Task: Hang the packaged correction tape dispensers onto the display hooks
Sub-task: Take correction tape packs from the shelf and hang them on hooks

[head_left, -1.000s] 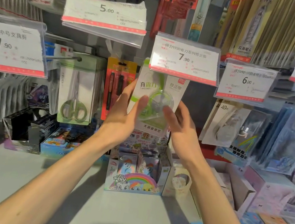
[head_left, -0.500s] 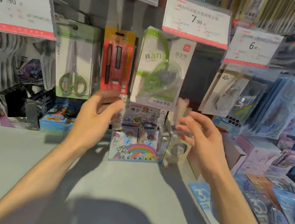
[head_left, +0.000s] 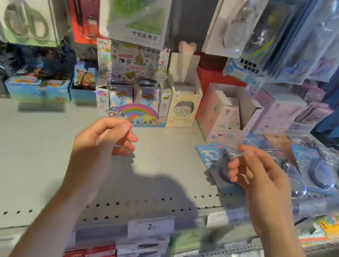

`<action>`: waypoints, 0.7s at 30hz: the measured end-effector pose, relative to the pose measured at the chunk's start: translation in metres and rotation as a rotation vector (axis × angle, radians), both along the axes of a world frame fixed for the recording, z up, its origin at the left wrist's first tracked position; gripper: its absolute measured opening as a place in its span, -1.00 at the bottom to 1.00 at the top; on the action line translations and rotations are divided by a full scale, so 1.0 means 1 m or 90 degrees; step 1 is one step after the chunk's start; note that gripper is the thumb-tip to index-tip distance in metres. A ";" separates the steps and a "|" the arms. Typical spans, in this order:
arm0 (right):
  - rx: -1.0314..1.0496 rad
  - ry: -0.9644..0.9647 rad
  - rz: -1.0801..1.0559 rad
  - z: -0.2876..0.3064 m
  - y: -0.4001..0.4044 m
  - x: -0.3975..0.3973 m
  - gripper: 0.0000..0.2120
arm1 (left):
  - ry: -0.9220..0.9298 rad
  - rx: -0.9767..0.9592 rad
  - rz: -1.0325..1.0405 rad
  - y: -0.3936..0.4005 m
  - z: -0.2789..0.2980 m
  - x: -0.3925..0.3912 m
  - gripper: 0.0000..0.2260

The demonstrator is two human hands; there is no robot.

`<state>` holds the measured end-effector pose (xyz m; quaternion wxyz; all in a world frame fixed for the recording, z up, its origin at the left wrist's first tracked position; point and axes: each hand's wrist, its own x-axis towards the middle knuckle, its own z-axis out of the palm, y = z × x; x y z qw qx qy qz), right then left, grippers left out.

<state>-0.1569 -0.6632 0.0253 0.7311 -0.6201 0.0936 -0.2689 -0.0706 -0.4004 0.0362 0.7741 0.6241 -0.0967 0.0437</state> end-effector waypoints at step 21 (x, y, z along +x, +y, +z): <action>-0.019 0.046 -0.072 -0.007 -0.338 -0.101 -0.82 | -0.027 0.002 -0.101 -0.348 -0.007 -0.079 -0.86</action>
